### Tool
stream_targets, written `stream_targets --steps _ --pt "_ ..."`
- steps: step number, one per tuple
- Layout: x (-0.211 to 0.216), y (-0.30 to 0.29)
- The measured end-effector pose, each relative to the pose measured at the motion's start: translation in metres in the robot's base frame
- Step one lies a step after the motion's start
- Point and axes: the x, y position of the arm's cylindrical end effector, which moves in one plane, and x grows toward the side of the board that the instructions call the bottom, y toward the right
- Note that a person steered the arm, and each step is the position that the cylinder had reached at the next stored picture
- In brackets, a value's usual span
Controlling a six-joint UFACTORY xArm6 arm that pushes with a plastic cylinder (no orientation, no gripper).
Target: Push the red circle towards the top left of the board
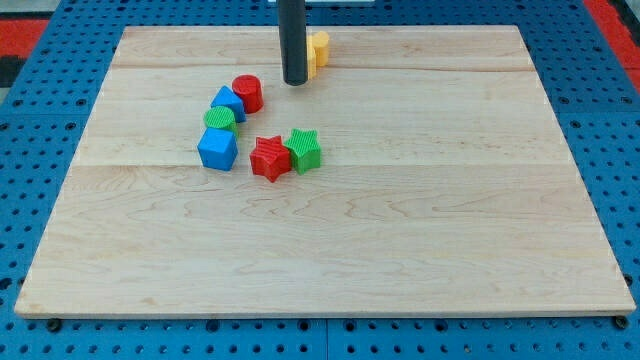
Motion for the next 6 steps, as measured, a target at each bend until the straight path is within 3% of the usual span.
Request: stream_targets --steps 2,3,6 --pt "0.049 0.001" --pt "0.047 -0.015" --pt "0.008 -0.139"
